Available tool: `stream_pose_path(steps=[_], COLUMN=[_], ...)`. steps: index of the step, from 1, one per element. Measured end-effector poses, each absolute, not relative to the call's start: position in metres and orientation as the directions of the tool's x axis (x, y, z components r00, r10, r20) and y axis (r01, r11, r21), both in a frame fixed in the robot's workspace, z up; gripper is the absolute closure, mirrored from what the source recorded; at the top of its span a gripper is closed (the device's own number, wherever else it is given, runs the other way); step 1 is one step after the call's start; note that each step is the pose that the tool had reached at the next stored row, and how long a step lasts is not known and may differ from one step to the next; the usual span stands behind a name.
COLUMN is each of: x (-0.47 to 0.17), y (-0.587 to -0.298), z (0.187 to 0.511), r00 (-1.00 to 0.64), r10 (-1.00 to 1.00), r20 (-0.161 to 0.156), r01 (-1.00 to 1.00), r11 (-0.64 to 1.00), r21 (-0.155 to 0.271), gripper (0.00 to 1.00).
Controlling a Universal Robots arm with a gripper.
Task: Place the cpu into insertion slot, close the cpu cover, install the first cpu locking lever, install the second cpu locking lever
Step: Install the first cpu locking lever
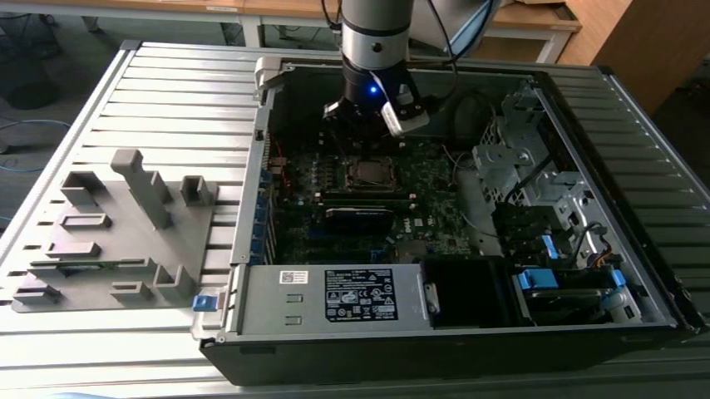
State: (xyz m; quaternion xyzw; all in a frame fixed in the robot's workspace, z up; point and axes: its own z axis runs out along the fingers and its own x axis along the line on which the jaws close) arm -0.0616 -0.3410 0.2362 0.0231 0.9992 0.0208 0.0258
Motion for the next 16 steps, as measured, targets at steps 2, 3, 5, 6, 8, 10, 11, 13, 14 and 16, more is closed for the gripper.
stream_pose_path(steps=[2, 3, 5, 6, 8, 10, 11, 13, 14, 16], x=[-0.066, -0.068, -0.073, -0.075, -0.078, -0.081, -0.082, -0.082, -0.082, -0.082], y=[-0.341, -0.341, -0.341, -0.341, -0.341, -0.341, -0.341, -0.341, -0.341, -0.341], z=[0.236, 0.236, 0.236, 0.236, 0.235, 0.235, 0.235, 0.237, 0.238, 0.242], r00=[-0.998, -0.998, -0.998, -0.998, -0.998, -0.998, -0.998, -0.998, -0.998, -0.998], r10=[0.047, 0.047, 0.047, 0.047, 0.047, 0.047, 0.047, 0.047, 0.047, 0.047], r20=[-0.050, -0.051, -0.051, -0.051, -0.051, -0.051, -0.051, -0.051, -0.051, -0.051], r01=[0.045, 0.045, 0.045, 0.045, 0.045, 0.045, 0.045, 0.045, 0.045, 0.045], r11=[0.998, 0.998, 0.998, 0.998, 0.998, 0.998, 0.998, 0.998, 0.998, 0.998], r21=[0.042, 0.043, 0.043, 0.042, 0.040, 0.037, 0.037, 0.036, 0.037, 0.037], gripper=[0.89, 0.89, 0.89, 0.89, 0.89, 0.89, 0.89, 0.89, 0.89, 0.89])
